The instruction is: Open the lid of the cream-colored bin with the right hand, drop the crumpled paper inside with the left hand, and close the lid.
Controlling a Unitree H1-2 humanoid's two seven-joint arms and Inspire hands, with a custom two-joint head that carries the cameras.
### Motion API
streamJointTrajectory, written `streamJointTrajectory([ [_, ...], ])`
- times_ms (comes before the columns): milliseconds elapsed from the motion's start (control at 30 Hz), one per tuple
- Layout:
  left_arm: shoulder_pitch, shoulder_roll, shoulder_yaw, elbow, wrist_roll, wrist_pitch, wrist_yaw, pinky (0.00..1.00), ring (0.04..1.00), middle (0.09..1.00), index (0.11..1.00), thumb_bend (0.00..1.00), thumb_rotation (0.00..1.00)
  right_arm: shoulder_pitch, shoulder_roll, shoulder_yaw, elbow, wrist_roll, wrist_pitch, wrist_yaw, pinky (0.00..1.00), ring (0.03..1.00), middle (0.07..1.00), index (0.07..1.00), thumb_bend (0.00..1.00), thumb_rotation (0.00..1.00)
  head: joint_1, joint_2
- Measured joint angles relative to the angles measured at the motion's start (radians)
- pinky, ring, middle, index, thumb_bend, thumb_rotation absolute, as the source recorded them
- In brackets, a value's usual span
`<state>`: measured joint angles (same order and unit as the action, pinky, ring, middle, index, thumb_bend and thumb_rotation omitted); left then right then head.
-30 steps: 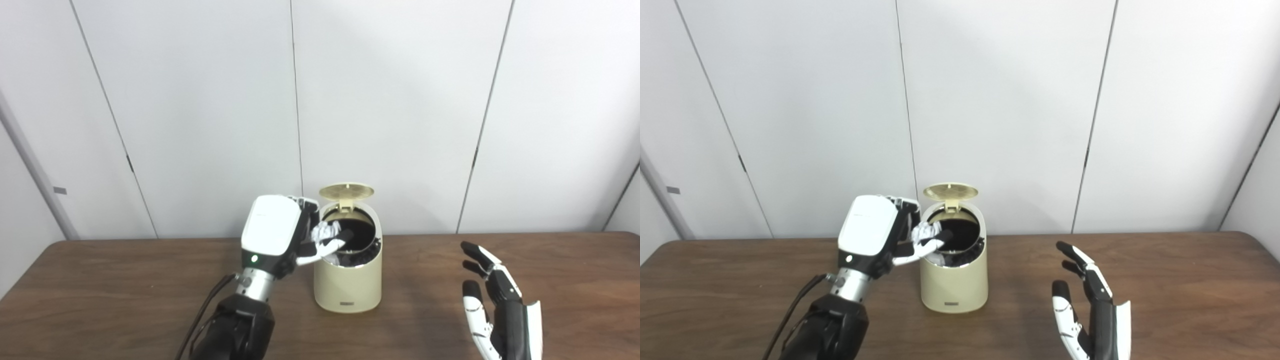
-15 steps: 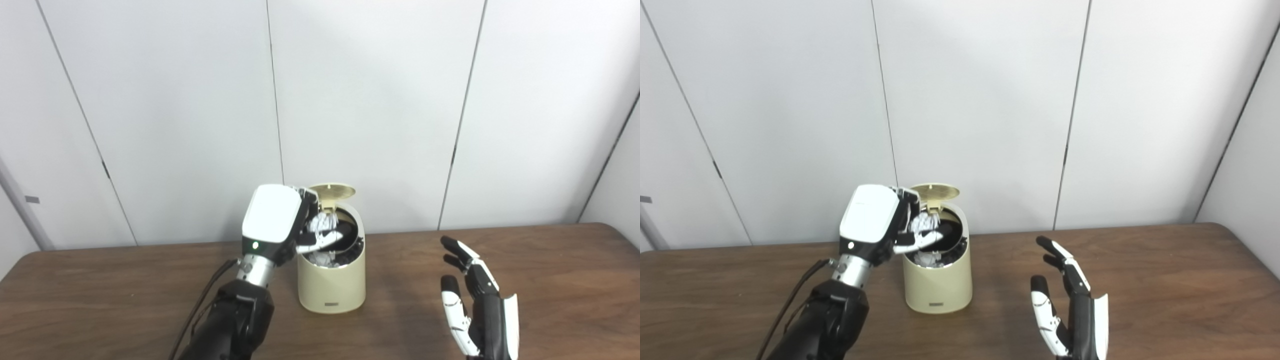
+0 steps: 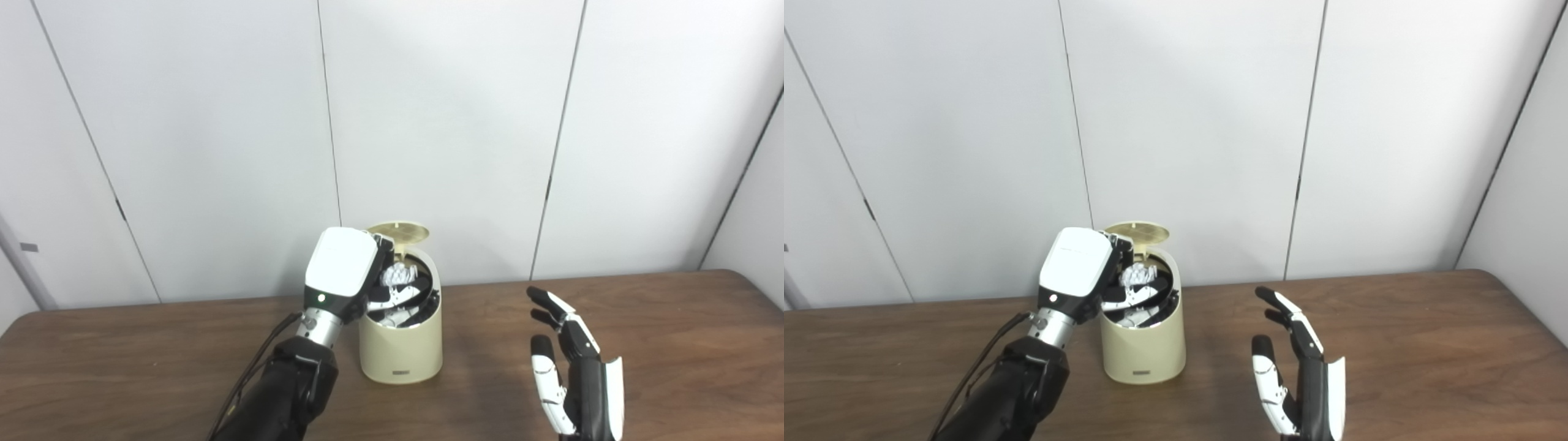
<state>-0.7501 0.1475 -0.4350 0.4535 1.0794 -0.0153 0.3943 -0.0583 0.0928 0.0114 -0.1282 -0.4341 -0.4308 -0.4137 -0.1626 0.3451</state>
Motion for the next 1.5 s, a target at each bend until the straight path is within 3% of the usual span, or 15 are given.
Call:
streamJointTrajectory([
  [233,-0.003,-0.001,-0.005,0.000,0.000,0.015,-0.003,0.09,0.142,0.220,0.272,0.62,0.55,0.002,0.000,0.000,0.000,-0.012,0.000,0.000,0.74,0.804,0.784,0.738,0.14,0.81,0.002,0.002],
  [600,0.001,-0.003,-0.001,-0.008,-0.046,0.015,-0.003,0.08,0.140,0.213,0.269,0.98,0.60,0.005,0.000,0.000,0.000,-0.012,0.000,0.008,0.73,0.798,0.780,0.738,0.13,0.81,0.008,0.006],
  [800,0.002,-0.003,0.001,-0.012,-0.063,0.025,-0.010,0.07,0.126,0.199,0.263,1.00,0.60,0.004,-0.003,0.000,0.001,-0.012,0.000,0.009,0.73,0.801,0.785,0.744,0.13,0.82,0.015,0.003],
  [1000,0.014,-0.003,0.003,-0.039,-0.073,0.042,-0.034,0.08,0.131,0.206,0.292,1.00,0.67,0.005,-0.004,0.000,0.001,-0.006,0.000,0.012,0.73,0.796,0.783,0.741,0.14,0.82,0.020,0.002],
  [1267,0.025,-0.001,0.007,-0.078,-0.075,0.079,-0.080,0.09,0.143,0.219,0.306,1.00,0.60,0.013,-0.004,0.001,-0.007,-0.006,0.004,0.027,0.74,0.804,0.787,0.745,0.16,0.86,0.023,0.003],
  [1500,0.035,-0.001,0.021,-0.091,-0.108,0.080,-0.115,0.12,0.175,0.253,0.327,1.00,0.62,0.025,0.003,0.002,-0.027,-0.008,0.029,0.040,0.74,0.807,0.790,0.743,0.14,0.85,0.026,0.006],
])
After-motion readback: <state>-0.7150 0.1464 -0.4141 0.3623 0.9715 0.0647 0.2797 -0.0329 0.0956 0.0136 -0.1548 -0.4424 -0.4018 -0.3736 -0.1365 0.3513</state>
